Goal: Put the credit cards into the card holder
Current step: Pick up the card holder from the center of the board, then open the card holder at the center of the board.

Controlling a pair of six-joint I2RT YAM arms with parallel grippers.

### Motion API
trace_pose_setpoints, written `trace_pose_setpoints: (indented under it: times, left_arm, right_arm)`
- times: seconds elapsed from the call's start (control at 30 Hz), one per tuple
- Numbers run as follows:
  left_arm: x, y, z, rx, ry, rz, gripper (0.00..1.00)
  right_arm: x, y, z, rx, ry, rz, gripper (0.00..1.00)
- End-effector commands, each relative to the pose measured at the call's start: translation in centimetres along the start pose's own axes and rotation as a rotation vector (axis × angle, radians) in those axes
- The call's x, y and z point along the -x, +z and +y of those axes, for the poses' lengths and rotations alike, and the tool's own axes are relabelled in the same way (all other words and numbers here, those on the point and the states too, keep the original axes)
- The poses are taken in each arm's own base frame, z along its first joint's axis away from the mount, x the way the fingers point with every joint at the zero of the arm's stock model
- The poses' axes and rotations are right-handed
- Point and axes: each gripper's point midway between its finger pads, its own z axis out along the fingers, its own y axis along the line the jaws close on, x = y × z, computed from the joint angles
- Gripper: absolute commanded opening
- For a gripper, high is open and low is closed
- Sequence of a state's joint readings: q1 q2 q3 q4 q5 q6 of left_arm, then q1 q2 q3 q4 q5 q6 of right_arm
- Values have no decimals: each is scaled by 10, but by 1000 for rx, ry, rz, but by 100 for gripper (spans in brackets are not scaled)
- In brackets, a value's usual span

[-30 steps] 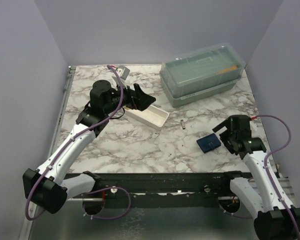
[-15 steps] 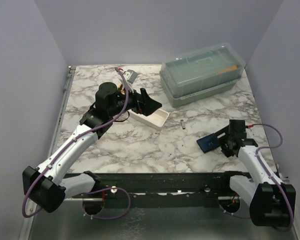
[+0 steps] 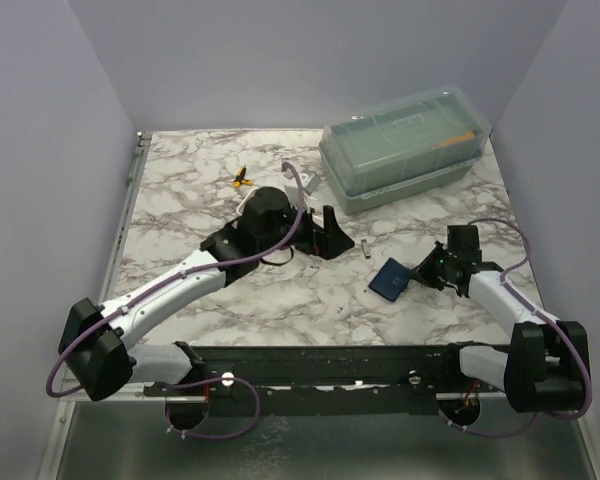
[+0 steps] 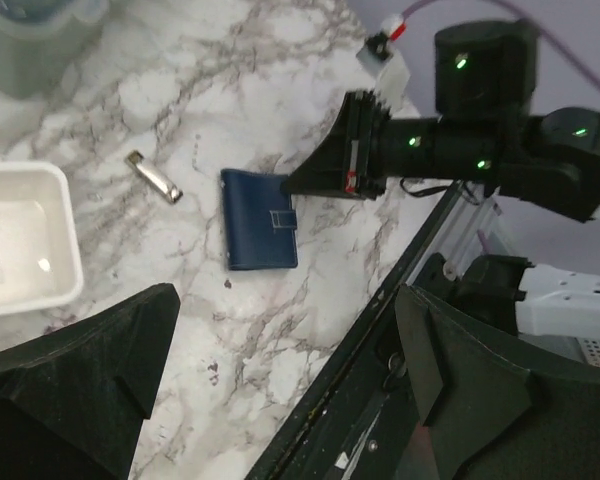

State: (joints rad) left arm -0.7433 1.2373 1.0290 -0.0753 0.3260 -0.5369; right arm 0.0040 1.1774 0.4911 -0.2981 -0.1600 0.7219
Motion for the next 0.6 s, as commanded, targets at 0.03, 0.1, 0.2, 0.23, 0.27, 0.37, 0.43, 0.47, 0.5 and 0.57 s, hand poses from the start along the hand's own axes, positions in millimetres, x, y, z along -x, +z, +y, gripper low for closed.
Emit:
trace_pose_setpoints:
  times: [0.03, 0.1, 0.2, 0.23, 0.27, 0.37, 0.43, 0.47, 0.5, 0.57]
  left_arm:
    - [-87, 40, 16, 197, -15, 131, 99]
    - [-112, 55, 11, 227, 32, 161, 99]
    - [-140, 74, 7, 279, 125, 194, 99]
    - [-147, 79, 6, 294, 157, 203, 99]
    - [-155, 84, 6, 309, 186, 215, 99]
    - [-172, 97, 8, 345, 243, 244, 99]
    - [-182, 104, 9, 367, 280, 263, 99]
    - [-183, 108, 6, 371, 294, 263, 99]
    - [-186, 112, 5, 381, 310, 270, 99]
    - [-191, 118, 5, 398, 329, 281, 99]
  right_arm:
    - [-20, -13, 46, 197, -129, 82, 0]
    - [-29, -20, 55, 238, -102, 105, 0]
    - [-38, -30, 65, 273, -47, 133, 0]
    - [-40, -34, 68, 286, -33, 138, 0]
    - [-40, -37, 70, 291, -17, 138, 0]
    - [-38, -46, 72, 295, 31, 112, 0]
    - [-38, -47, 70, 287, 50, 108, 0]
    - [-39, -47, 69, 282, 54, 110, 0]
    - [-39, -47, 69, 278, 62, 114, 0]
    - [-41, -47, 69, 282, 73, 120, 0]
